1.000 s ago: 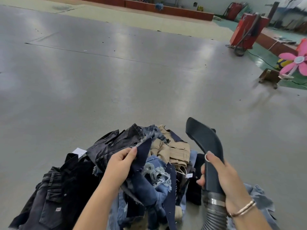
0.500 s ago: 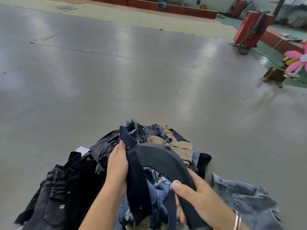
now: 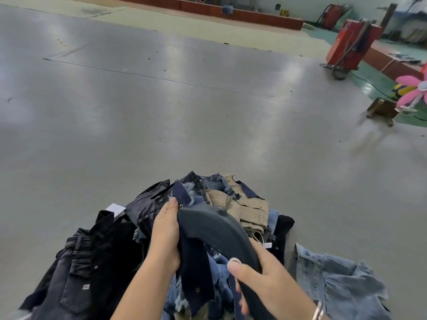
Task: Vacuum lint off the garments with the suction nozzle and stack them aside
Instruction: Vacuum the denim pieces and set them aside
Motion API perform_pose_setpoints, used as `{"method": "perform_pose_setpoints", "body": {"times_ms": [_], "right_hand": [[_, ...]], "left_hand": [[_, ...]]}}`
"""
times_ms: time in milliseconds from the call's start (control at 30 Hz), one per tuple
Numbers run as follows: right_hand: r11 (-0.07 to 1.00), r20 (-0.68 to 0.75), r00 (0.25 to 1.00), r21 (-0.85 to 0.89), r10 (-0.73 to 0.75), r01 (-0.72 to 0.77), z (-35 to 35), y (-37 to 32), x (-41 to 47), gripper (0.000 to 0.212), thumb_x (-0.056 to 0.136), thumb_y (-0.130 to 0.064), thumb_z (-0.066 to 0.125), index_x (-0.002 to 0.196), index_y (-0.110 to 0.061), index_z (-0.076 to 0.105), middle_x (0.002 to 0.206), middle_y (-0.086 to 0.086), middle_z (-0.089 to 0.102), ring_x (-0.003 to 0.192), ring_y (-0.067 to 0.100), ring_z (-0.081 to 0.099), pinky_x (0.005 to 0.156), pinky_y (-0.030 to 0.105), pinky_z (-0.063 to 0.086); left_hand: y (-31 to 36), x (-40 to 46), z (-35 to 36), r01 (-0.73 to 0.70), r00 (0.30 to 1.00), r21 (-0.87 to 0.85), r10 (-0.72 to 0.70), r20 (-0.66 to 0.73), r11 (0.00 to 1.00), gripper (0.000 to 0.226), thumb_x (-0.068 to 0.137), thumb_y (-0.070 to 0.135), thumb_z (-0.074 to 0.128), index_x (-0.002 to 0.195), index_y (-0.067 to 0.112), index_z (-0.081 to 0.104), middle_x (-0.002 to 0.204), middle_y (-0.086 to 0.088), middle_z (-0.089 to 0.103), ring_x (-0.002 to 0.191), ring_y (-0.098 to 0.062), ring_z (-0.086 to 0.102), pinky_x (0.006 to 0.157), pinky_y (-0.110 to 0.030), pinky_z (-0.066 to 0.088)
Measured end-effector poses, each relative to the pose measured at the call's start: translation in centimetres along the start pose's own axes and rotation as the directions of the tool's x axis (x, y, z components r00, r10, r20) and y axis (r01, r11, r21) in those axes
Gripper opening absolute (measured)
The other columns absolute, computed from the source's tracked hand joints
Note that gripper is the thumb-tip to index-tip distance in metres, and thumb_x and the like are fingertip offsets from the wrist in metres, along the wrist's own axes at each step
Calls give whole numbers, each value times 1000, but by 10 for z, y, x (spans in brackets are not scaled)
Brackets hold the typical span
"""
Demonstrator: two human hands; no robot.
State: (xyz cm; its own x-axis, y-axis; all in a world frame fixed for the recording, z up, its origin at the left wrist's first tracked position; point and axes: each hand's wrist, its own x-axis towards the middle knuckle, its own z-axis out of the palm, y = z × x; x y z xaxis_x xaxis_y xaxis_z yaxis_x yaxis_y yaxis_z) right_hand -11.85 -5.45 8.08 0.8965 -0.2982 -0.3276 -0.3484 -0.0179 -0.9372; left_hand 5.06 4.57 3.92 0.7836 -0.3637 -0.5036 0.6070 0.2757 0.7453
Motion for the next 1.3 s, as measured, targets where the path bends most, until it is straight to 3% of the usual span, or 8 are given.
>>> {"method": "perform_pose_setpoints", "body": {"times_ms": [167,467,600,733,933,1033,1133,1300], "right_hand": [[992,-295,956,121,3,35,-13,-9,17,30,79,-41,66,98,-19,58,61,5,60,45,22,56,46,29,50],[911,-317,935,412,158,-14,-27,-5,16,41,70,-37,71,92,-6,58,61,12,60,41,26,54,42,28,49],[823,-466,858,560,216,97,-59,-9,14,40,77,-39,68,88,-3,54,58,8,61,40,23,55,40,28,51],[939,-408,900,345,154,-4,-68,-2,3,49,70,-44,71,89,-2,54,59,15,58,43,27,54,43,34,50],[994,-36,995,67,90,-87,-13,-3,3,34,73,-43,68,104,-32,60,62,-1,67,51,16,62,48,22,48],[994,-69,995,85,70,-64,-4,-7,11,29,83,-37,69,109,-28,57,61,3,64,47,19,58,48,25,48],[992,-243,970,126,34,-3,-8,-13,19,20,85,-34,65,101,-25,59,63,9,59,47,24,57,50,33,50],[987,-286,958,155,14,32,-9,-12,14,32,60,-55,69,87,-37,66,60,8,59,46,28,56,47,32,49]], "left_hand": [[-9,-9,7,-80,989,144,60,138,986,22,99,27,48,91,12,63,79,-7,70,65,-17,63,60,-30,51],[-2,-10,10,-70,956,205,7,292,976,19,96,24,51,94,7,59,79,-11,67,63,-18,60,57,-26,52],[4,-12,-6,-88,977,130,60,202,988,18,95,24,53,90,9,61,73,-11,68,57,-19,62,52,-24,52],[7,-5,-9,-80,996,113,75,48,990,25,98,32,51,88,15,68,77,-7,73,60,-17,67,59,-28,53],[1,4,2,-89,995,109,92,-26,990,30,93,41,57,96,13,64,86,-7,72,75,-21,65,69,-36,51],[-7,0,6,-84,996,108,80,46,991,26,95,34,55,99,8,59,80,-11,66,68,-21,61,62,-33,48],[-12,-5,13,-99,990,138,83,113,985,20,96,27,54,97,7,58,75,-10,68,61,-19,62,56,-30,50],[-2,0,10,-110,994,86,111,1,990,19,97,26,53,87,14,61,72,-4,69,64,-18,60,62,-33,48]]}}
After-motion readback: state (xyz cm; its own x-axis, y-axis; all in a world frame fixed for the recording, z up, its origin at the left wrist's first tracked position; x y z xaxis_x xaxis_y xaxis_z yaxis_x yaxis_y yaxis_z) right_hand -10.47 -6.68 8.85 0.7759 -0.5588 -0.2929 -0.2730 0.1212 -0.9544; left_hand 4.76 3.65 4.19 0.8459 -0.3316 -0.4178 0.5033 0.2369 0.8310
